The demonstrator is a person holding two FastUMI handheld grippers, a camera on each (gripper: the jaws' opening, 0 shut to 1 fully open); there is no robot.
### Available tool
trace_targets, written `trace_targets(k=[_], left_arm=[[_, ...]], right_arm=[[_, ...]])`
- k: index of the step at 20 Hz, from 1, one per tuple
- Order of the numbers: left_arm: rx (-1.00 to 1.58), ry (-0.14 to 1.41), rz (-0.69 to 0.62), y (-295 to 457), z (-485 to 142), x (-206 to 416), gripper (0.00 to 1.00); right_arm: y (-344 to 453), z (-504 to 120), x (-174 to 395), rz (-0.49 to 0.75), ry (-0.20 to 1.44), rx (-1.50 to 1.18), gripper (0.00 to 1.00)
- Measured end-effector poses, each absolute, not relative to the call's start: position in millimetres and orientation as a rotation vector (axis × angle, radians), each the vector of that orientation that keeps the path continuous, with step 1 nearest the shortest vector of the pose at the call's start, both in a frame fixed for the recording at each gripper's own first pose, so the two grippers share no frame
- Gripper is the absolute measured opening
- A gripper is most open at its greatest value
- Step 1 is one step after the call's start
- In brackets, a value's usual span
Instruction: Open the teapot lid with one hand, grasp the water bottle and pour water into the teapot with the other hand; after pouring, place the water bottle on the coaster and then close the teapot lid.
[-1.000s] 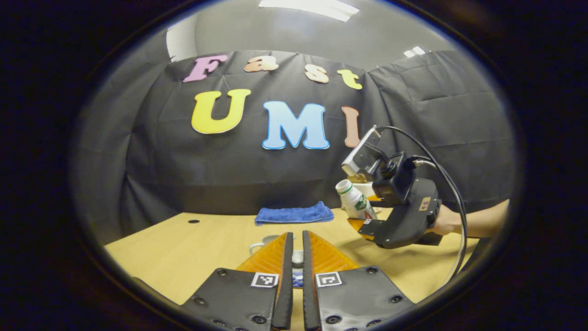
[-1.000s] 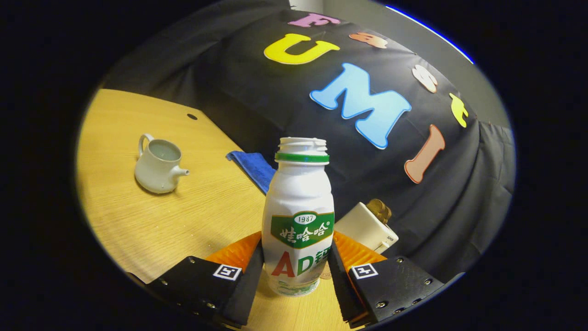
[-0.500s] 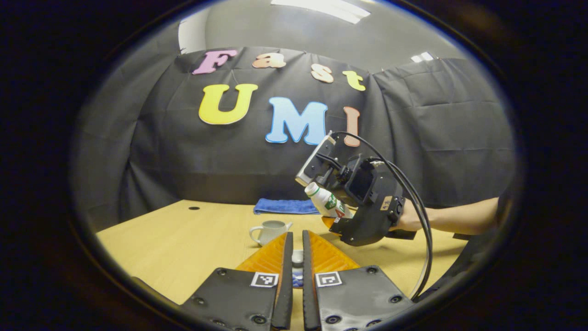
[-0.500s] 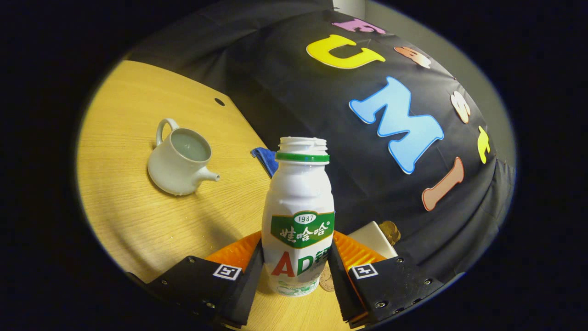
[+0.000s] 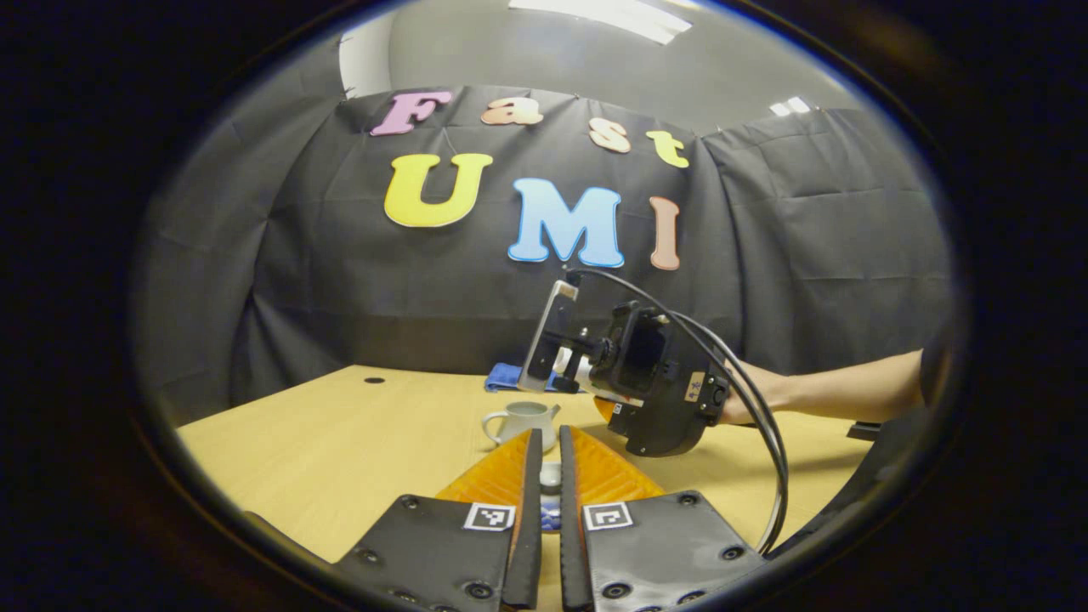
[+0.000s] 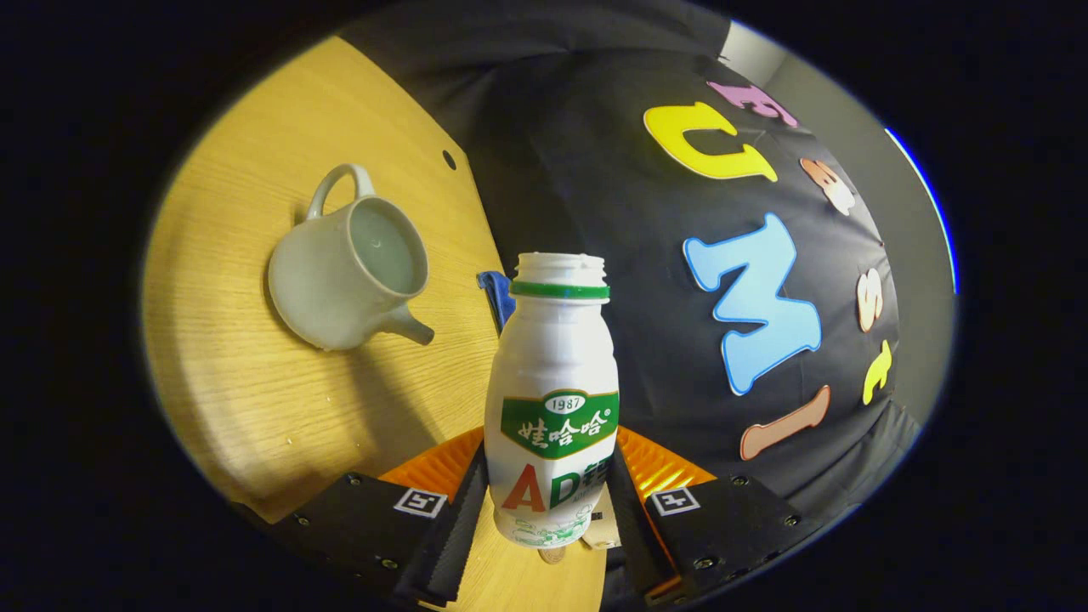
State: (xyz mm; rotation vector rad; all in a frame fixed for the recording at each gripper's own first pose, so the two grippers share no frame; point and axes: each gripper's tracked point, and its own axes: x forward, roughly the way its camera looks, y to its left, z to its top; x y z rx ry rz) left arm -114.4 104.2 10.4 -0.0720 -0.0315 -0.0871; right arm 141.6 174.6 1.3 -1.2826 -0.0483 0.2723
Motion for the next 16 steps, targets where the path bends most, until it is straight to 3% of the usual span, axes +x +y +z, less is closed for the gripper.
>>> trace_targets(k=[9,10,13,15,16], left_arm=[[-0.060,-0.031,-0.083,105,9,-115,0.19],[-0.059,-0.031,-0.083,105,9,-115,0.15],[-0.061,-0.037,-0.068,111,11,-115,0.19],[-0.072,-0.038,-0.066,114,10,-116,0.16],[-0.074,-0.038,-0.066,114,10,-114,0.19]], right_arm=[[191,15,144,0.244,-0.161,-1.506,0.71],[192,17,144,0.241,-0.168,-1.529,0.71],[192,20,142,0.237,-0.181,-1.585,0.71],[193,21,141,0.231,-0.194,-1.617,0.71],[194,22,141,0.227,-0.206,-1.641,0.71]])
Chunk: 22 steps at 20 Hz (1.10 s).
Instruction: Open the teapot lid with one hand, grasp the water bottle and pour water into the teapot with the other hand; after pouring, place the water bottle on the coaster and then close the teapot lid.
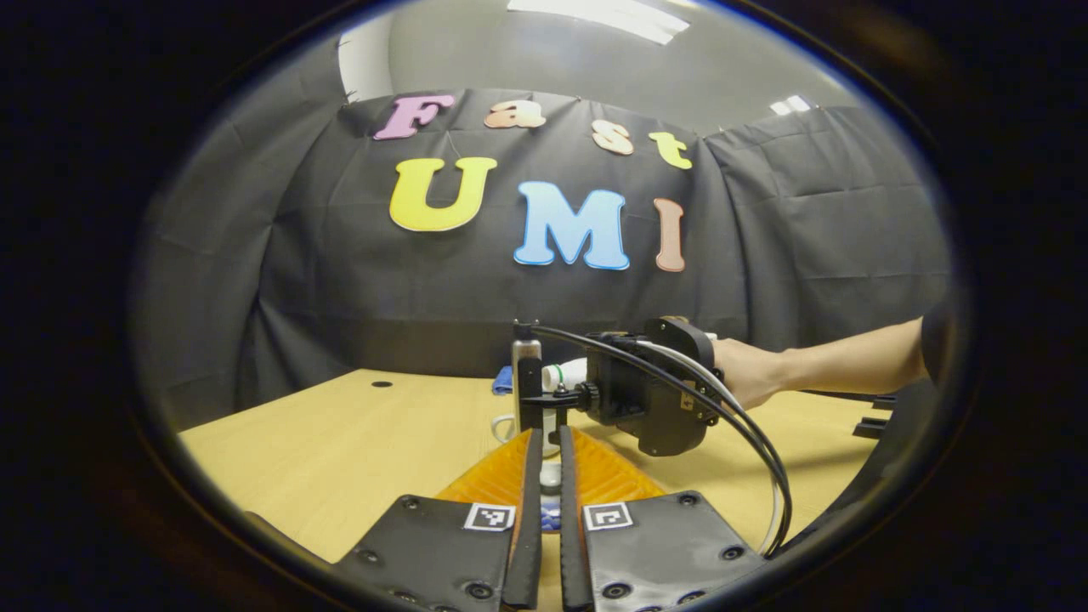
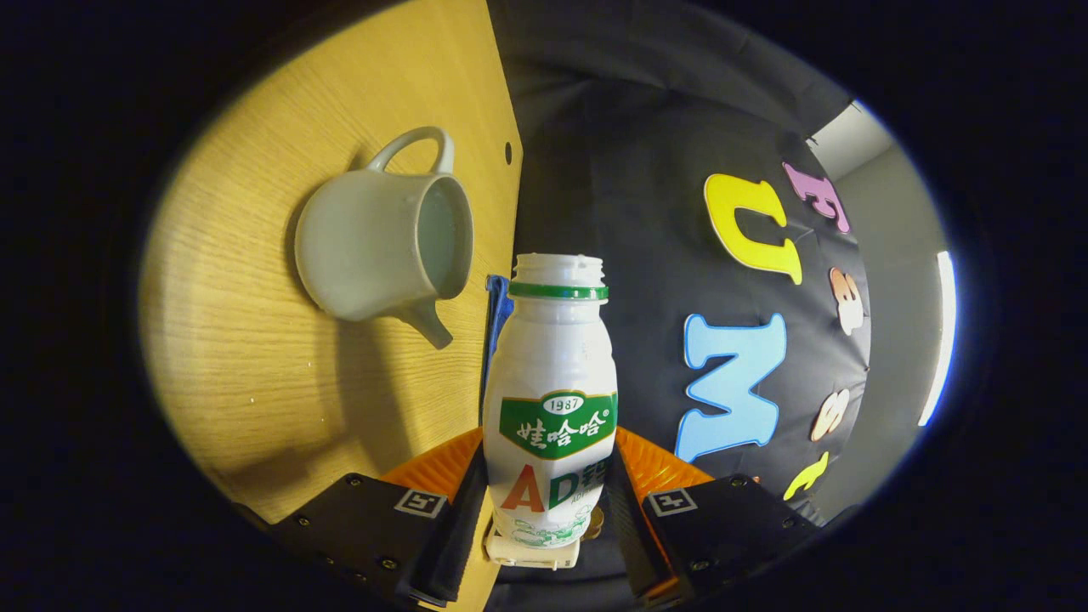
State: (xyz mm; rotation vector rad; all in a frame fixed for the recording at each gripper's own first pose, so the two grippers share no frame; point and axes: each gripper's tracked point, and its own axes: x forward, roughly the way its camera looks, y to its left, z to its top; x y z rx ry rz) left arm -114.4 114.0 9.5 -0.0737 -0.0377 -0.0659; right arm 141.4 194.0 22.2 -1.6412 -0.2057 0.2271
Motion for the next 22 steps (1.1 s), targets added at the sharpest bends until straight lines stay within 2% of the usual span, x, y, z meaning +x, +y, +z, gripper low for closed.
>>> trace_targets(k=[2,3,4,6,7,10,21,22], left_arm=[[-0.078,-0.032,-0.069,113,7,-115,0.16],[-0.076,-0.030,-0.069,113,7,-115,0.19],[-0.073,-0.031,-0.070,113,8,-116,0.16],[-0.068,-0.032,-0.069,113,8,-116,0.19],[-0.065,-0.033,-0.069,113,9,-116,0.16],[-0.068,-0.036,-0.073,112,9,-117,0.15],[-0.054,-0.021,-0.077,110,5,-115,0.16],[-0.053,-0.020,-0.077,110,4,-115,0.19]], right_arm=[[197,24,143,0.209,-0.241,-1.696,0.71],[199,25,143,0.204,-0.259,-1.723,0.71],[200,25,144,0.200,-0.268,-1.738,0.71],[198,22,145,0.205,-0.259,-1.753,0.71],[198,24,145,0.203,-0.260,-1.761,0.71],[198,26,146,0.192,-0.281,-1.800,0.71],[205,34,143,0.166,-0.358,-1.889,0.71],[205,37,145,0.164,-0.366,-1.896,0.71]])
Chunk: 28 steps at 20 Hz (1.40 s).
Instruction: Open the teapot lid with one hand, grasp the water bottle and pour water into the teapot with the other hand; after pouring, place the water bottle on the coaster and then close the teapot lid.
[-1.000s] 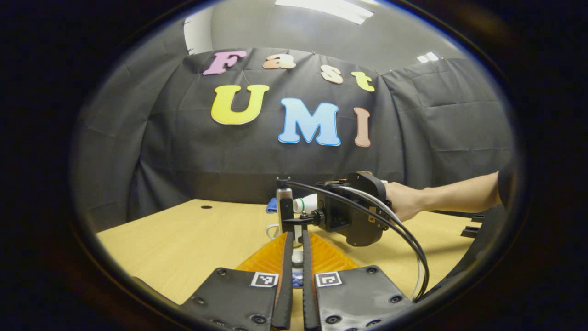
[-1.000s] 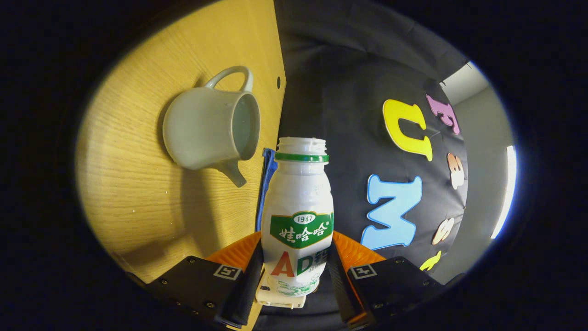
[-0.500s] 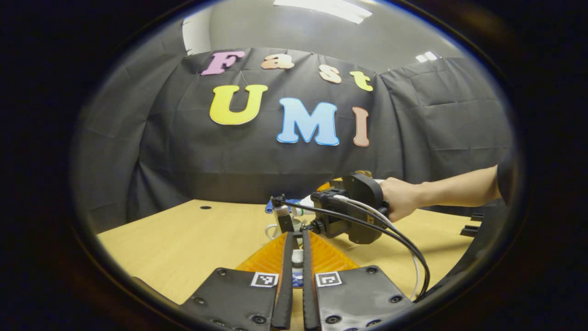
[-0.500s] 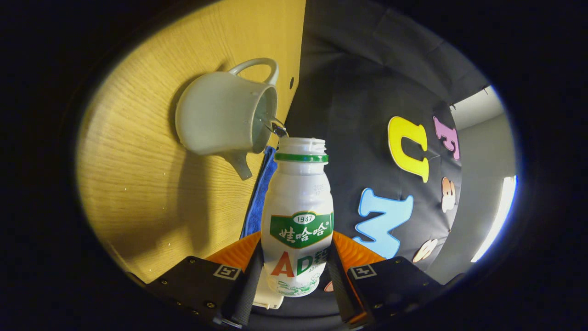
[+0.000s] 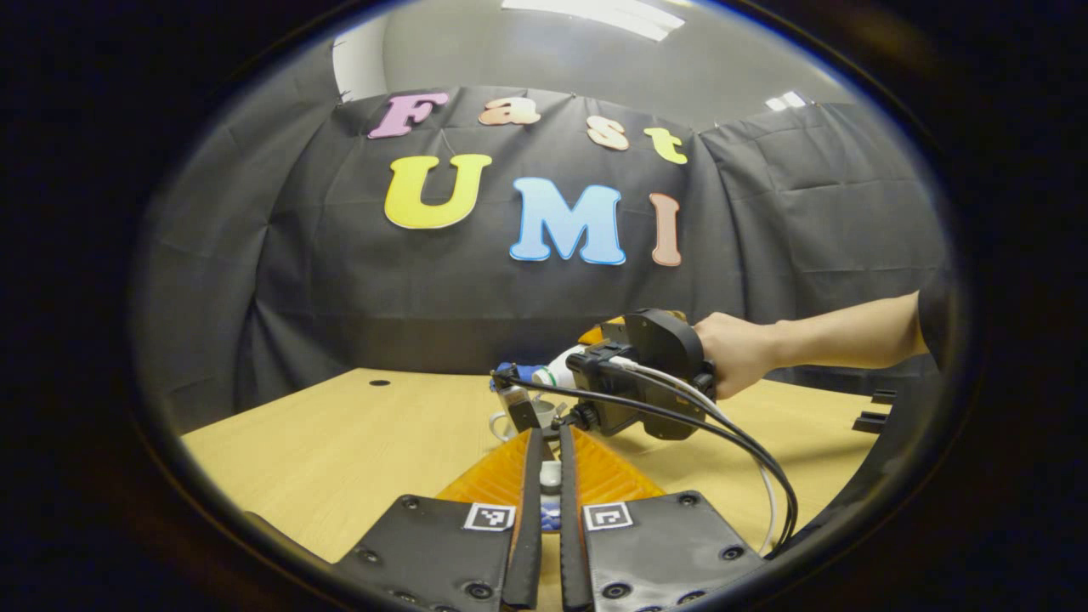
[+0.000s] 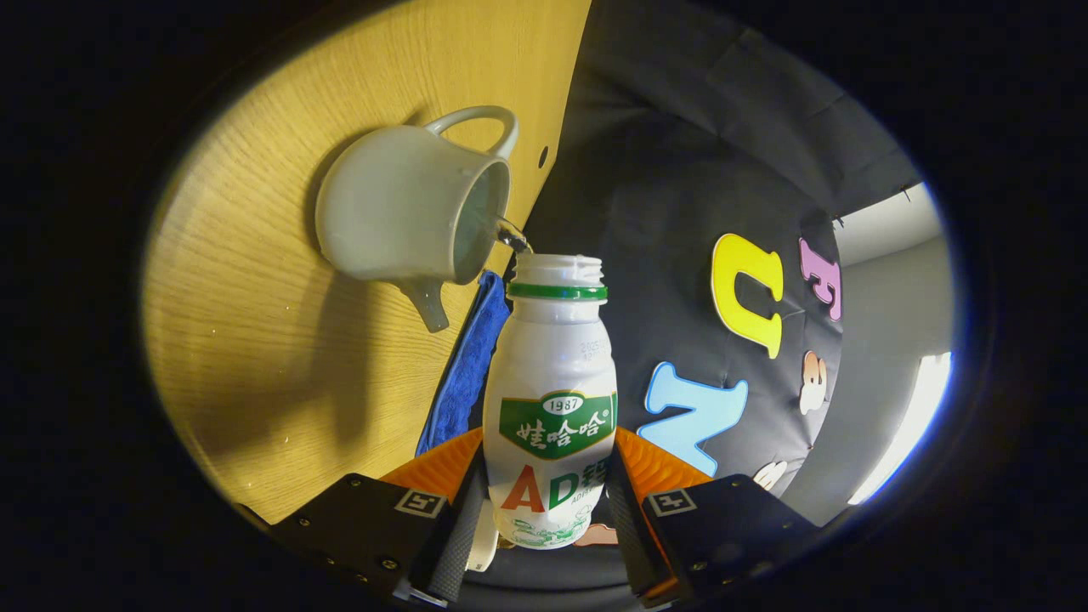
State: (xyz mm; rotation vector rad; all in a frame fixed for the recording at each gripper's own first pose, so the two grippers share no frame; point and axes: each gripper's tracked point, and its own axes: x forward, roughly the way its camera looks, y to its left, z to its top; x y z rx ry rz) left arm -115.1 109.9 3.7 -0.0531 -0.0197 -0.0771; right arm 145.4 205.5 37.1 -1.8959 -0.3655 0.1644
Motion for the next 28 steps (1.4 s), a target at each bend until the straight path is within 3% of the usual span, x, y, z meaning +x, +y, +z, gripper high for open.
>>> trace_targets(k=[4,5,6,10,11,12,13,20,21,28], left_arm=[[-0.046,-0.022,-0.073,110,5,-114,0.19],[-0.044,-0.021,-0.074,110,6,-114,0.16],[-0.043,-0.020,-0.073,109,4,-115,0.19],[-0.036,-0.017,-0.074,108,3,-114,0.19],[-0.036,-0.016,-0.075,108,2,-114,0.16],[-0.035,-0.014,-0.075,107,1,-113,0.19],[-0.035,-0.012,-0.076,107,1,-114,0.16],[-0.028,-0.008,-0.078,105,0,-112,0.19],[-0.029,-0.008,-0.078,106,1,-113,0.15],[-0.016,-0.002,-0.075,107,-2,-113,0.19]], right_arm=[[206,40,147,0.153,-0.388,-1.924,0.71],[206,40,147,0.149,-0.393,-1.929,0.71],[205,41,148,0.148,-0.395,-1.935,0.71],[206,44,148,0.138,-0.418,-1.958,0.71],[205,44,148,0.136,-0.421,-1.963,0.71],[206,45,148,0.134,-0.425,-1.969,0.71],[207,46,148,0.131,-0.432,-1.976,0.71],[214,57,148,0.117,-0.471,-2.029,0.71],[215,59,148,0.112,-0.476,-2.034,0.71],[221,66,150,0.097,-0.528,-2.092,0.71]])
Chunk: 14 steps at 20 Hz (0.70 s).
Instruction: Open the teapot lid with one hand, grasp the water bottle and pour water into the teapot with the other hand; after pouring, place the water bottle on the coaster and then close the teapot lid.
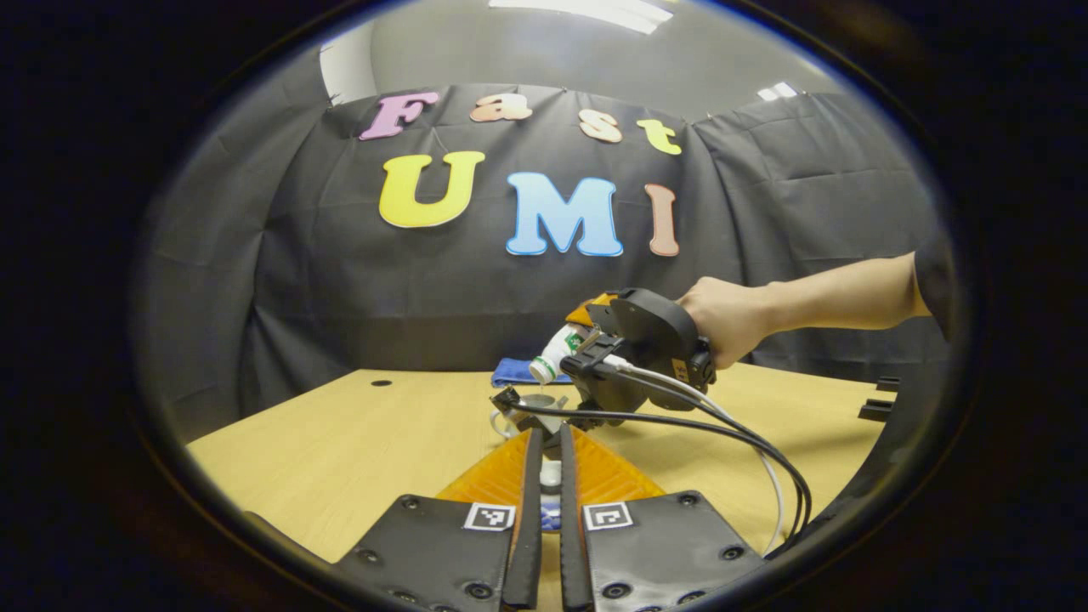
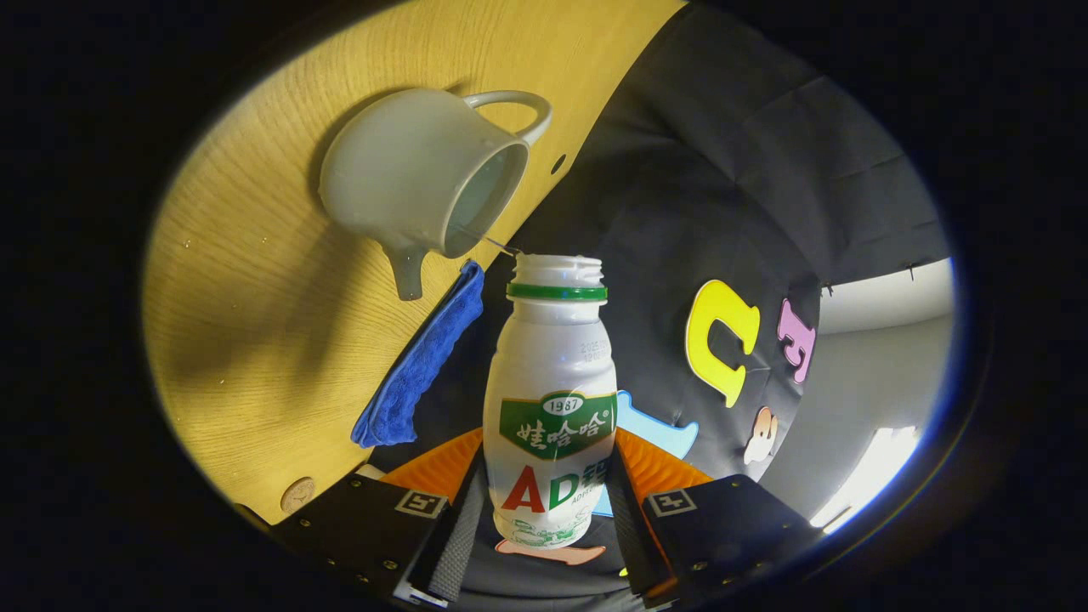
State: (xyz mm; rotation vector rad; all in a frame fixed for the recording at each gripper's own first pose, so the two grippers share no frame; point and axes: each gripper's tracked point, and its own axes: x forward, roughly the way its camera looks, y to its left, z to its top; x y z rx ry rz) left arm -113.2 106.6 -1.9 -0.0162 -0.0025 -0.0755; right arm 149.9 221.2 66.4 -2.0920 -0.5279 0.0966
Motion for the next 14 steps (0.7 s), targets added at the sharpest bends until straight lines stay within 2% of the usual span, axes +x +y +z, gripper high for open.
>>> trace_targets(k=[11,12,13,14], left_arm=[[-0.002,-0.004,-0.077,104,-1,-114,0.19],[-0.001,-0.004,-0.076,104,-1,-114,0.15],[0.001,-0.002,-0.077,105,0,-114,0.19],[0.003,-0.003,-0.076,104,-2,-114,0.19]], right_arm=[[225,68,146,0.109,-0.533,-2.088,0.71],[225,61,149,0.123,-0.514,-2.086,0.70],[225,54,151,0.133,-0.507,-2.097,0.69],[227,50,148,0.138,-0.519,-2.107,0.71]])
